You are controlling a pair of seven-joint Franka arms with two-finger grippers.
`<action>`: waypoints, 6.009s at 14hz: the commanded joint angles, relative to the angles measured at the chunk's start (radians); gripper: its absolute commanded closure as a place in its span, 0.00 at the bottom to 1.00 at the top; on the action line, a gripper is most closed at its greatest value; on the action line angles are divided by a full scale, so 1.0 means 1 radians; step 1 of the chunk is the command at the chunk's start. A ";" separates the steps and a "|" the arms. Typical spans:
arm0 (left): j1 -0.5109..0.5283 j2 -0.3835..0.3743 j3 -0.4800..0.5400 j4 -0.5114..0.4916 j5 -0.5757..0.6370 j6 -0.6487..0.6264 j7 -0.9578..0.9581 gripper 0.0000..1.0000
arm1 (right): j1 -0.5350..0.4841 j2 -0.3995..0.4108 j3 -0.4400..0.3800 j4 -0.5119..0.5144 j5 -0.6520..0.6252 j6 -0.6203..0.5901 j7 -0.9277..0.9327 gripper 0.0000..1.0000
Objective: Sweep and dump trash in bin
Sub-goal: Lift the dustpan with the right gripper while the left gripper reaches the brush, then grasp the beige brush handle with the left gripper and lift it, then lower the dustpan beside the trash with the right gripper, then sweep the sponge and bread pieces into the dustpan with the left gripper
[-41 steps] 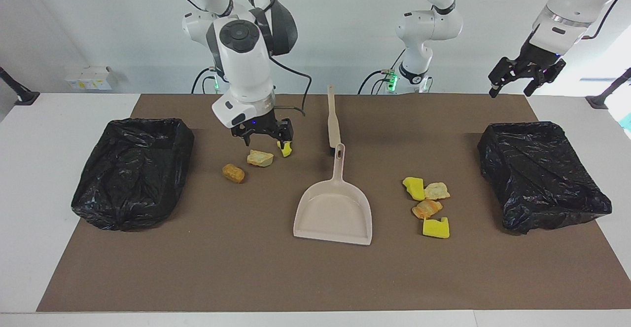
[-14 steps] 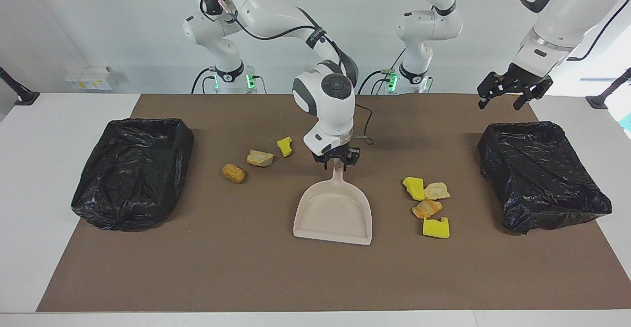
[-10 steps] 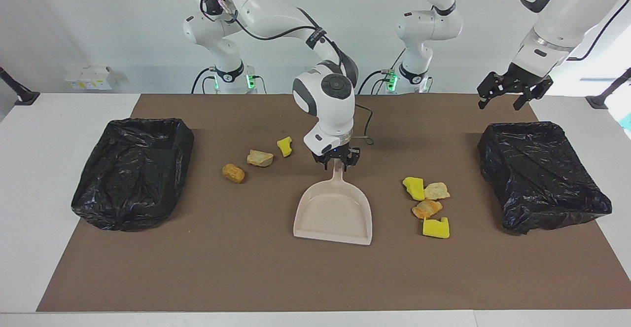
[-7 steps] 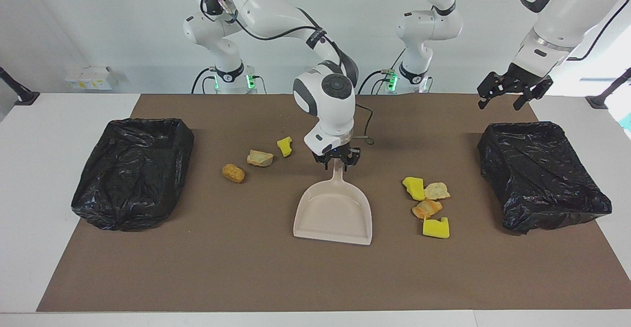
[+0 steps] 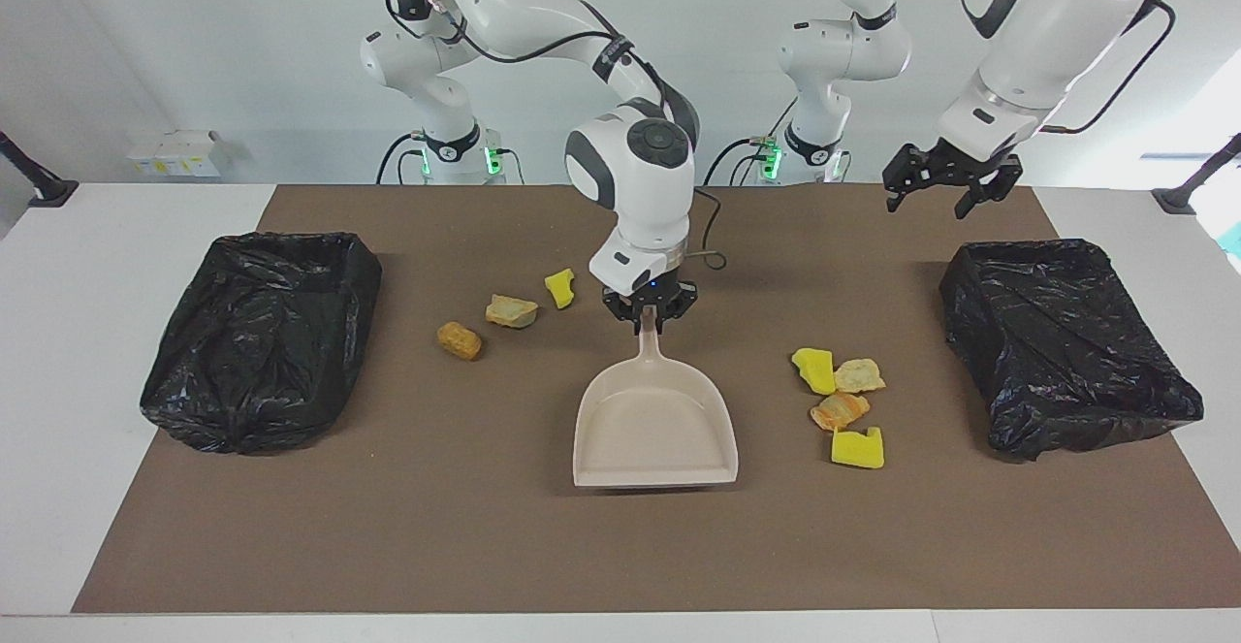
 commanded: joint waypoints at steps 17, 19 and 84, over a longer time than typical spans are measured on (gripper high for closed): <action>-0.754 0.037 0.015 -0.541 -0.007 0.594 -0.716 0.00 | -0.217 -0.131 0.009 -0.138 0.011 -0.112 -0.923 1.00; -0.806 0.037 0.014 -0.566 -0.007 0.605 -0.779 0.00 | -0.220 -0.131 0.010 -0.138 0.011 -0.105 -0.931 1.00; -0.096 0.275 0.015 -0.273 -0.001 0.507 -0.181 1.00 | -0.115 -0.097 0.026 -0.261 -0.035 -0.047 -1.386 1.00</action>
